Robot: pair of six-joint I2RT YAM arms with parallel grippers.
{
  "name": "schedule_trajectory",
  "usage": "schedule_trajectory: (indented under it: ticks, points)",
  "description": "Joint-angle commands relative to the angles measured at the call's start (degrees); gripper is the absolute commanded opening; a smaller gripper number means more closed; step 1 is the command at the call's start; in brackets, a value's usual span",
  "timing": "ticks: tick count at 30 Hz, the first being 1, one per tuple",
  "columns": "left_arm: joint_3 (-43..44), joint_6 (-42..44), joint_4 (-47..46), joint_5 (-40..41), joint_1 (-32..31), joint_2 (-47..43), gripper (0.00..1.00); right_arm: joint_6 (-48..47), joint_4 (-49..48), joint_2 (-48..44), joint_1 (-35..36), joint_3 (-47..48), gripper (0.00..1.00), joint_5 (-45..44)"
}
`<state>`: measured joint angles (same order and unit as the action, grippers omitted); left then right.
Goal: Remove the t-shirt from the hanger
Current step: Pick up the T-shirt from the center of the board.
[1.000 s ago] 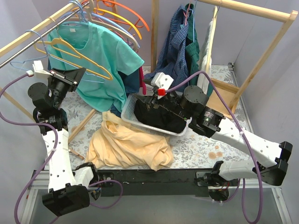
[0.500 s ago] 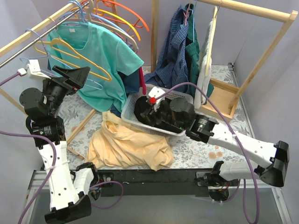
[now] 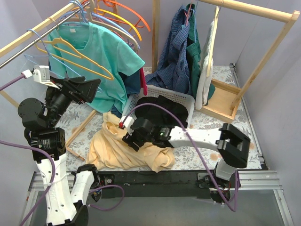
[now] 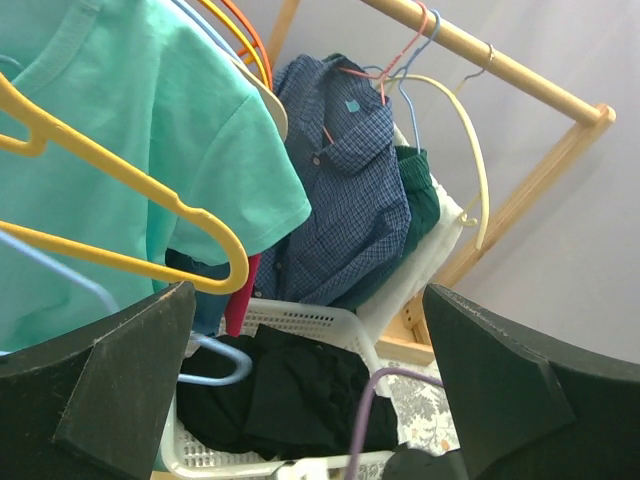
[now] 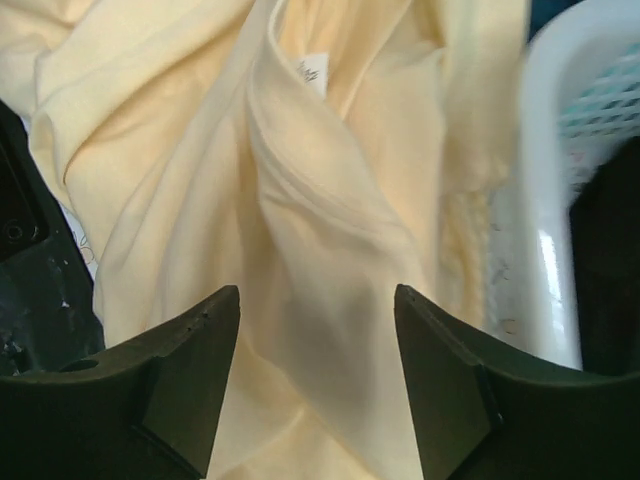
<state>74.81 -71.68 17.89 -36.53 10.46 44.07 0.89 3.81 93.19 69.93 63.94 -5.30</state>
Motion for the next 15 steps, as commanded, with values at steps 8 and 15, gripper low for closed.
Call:
schedule_trajectory:
  ticks: [8, 15]
  points:
    - [-1.0, 2.9, 0.7, -1.4, -2.9, 0.3, 0.98, 5.2, -5.0, 12.3, 2.7, 6.8, 0.98, 4.6]
    - [-1.2, 3.1, 0.7, -0.9, -3.6, 0.4, 0.98, 8.3, -7.2, 17.5, 2.7, 4.6, 0.98, 12.9]
